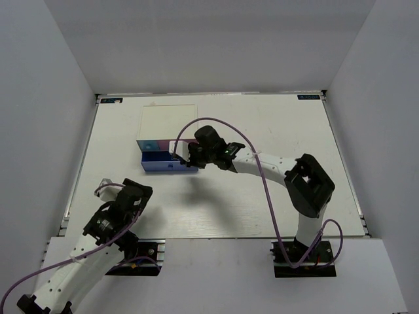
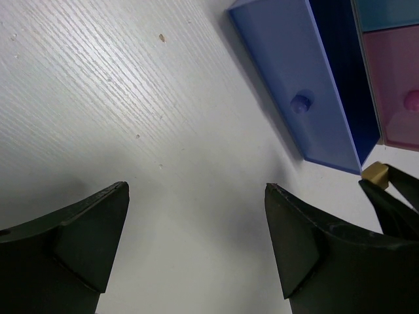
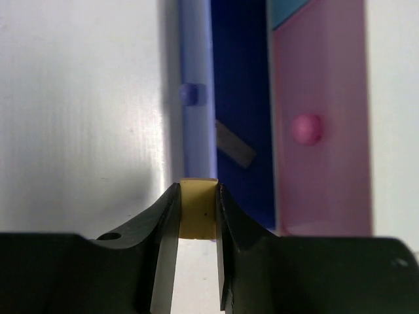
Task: Sort the stationery into containers
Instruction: Place the stationery in the drawer, then close the drawer in the storage box.
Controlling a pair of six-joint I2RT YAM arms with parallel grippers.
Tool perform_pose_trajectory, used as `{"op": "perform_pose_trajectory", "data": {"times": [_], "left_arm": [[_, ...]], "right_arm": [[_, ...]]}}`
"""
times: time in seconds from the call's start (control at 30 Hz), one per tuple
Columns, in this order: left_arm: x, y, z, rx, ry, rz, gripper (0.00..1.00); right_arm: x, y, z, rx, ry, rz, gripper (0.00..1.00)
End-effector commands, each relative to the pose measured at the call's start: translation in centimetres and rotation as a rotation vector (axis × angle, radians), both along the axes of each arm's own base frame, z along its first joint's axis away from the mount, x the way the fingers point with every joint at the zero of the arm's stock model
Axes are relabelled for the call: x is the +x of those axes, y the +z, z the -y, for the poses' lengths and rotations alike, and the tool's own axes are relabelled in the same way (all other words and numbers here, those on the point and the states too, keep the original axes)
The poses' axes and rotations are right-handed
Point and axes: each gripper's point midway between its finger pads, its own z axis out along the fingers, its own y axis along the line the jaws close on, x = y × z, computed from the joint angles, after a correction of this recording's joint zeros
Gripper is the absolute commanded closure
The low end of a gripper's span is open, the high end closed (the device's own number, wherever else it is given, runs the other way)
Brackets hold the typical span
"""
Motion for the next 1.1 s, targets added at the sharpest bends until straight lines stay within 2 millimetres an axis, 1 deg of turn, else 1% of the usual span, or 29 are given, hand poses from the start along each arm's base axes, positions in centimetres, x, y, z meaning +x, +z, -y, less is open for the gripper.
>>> {"op": "perform_pose_trajectory", "data": {"times": [0.0,0.03,0.07,0.1,0.17,0.2,0.23,0.3,0.33,0.37,0.4,0.43,0.53,0.6,0.63,0.67,0.73,0.77,0.8,0.83,0.87,0.9,0.93,0.97,1.0,1.03,1.07], "left_arm": [[0.5,0.3,0.6,-0.032,-0.004,0.03,0.05],[0.4,0.1,0.7,-0.033,-0.01,0.019,0.05],[0.6,0.3,0.8,-0.04,-0.01,0.029,0.05],[0.6,0.0,0.8,-0.031,-0.01,0.015,0.05],[0.7,-0.3,0.9,-0.021,-0.01,-0.001,0.05],[0.8,-0.3,1.1,-0.028,-0.016,-0.002,0.05],[0.9,-0.1,1.2,-0.028,-0.016,-0.002,0.05],[0.9,-0.3,1.2,-0.02,-0.016,-0.015,0.05],[0.9,-0.5,1.2,-0.016,-0.016,-0.023,0.05],[1.0,-0.1,1.2,-0.02,-0.016,-0.015,0.05],[1.0,-0.1,1.2,-0.02,-0.016,-0.015,0.05],[1.0,-0.1,1.2,-0.02,-0.016,-0.015,0.05],[1.0,-0.1,1.2,-0.02,-0.016,-0.015,0.05],[0.9,-0.5,1.2,-0.016,-0.016,-0.023,0.05],[1.0,-0.3,1.3,-0.02,-0.016,-0.015,0.05],[1.0,-0.3,1.3,-0.02,-0.016,-0.015,0.05],[1.2,-0.2,1.4,-0.026,-0.016,-0.006,0.05],[1.2,-0.2,1.4,-0.026,-0.016,-0.006,0.05],[1.0,-0.7,1.3,-0.016,-0.016,-0.021,0.05],[1.2,-0.5,1.4,-0.022,-0.016,-0.012,0.05],[1.2,-0.7,1.4,-0.017,-0.016,-0.02,0.05],[1.2,-0.7,1.4,-0.017,-0.016,-0.02,0.05],[1.3,-0.5,1.5,-0.022,-0.016,-0.012,0.05],[1.3,-0.5,1.5,-0.022,-0.016,-0.012,0.05],[1.4,-0.7,1.3,-0.011,-0.01,-0.016,0.05],[1.4,-0.7,1.3,-0.011,-0.01,-0.016,0.04],[1.4,-0.7,1.3,-0.011,-0.01,-0.016,0.04]], "right_arm": [[3.0,3.0,-1.0,0.072,-0.053,0.076,0.85],[3.2,3.2,-1.1,0.075,-0.054,0.079,0.85],[4.0,3.8,-1.2,0.099,-0.065,0.101,0.85],[4.1,3.4,-1.3,0.095,-0.066,0.101,0.84],[4.9,3.3,-1.2,0.088,-0.08,0.113,0.82],[5.0,2.5,-1.3,0.075,-0.079,0.105,0.79],[5.5,2.6,-1.3,0.077,-0.087,0.11,0.77],[5.7,2.4,-1.4,0.075,-0.091,0.11,0.72],[5.9,2.0,-1.5,0.069,-0.091,0.106,0.69],[6.0,1.8,-1.5,0.066,-0.091,0.105,0.67],[6.0,1.8,-1.7,0.067,-0.091,0.105,0.64],[6.1,1.3,-1.5,0.058,-0.093,0.1,0.6],[5.8,1.4,-1.6,0.063,-0.085,0.089,0.51],[5.5,1.9,-1.4,0.073,-0.077,0.079,0.51],[5.4,2.0,-1.4,0.077,-0.075,0.073,0.51],[5.0,2.9,-1.4,0.096,-0.065,0.073,0.51],[4.6,3.5,-1.4,0.117,-0.045,0.054,0.57],[4.3,4.5,-1.4,0.134,-0.038,0.06,0.64],[4.0,4.6,-1.4,0.142,-0.033,0.046,0.69],[3.2,4.7,-1.2,0.141,-0.005,0.016,0.74],[2.8,4.6,-1.2,0.145,0.01,0.003,0.85],[2.5,4.7,-1.2,0.144,0.032,-0.001,0.89],[1.6,4.6,-1.5,0.151,0.093,-0.023,0.92],[1.1,3.9,-1.2,0.126,0.105,-0.055,0.96],[1.0,3.2,-1.3,0.113,0.118,-0.076,0.98],[0.5,3.4,-1.8,0.116,0.166,-0.076,0.99],[-0.1,3.0,-1.4,0.093,0.185,-0.119,0.99]]}}
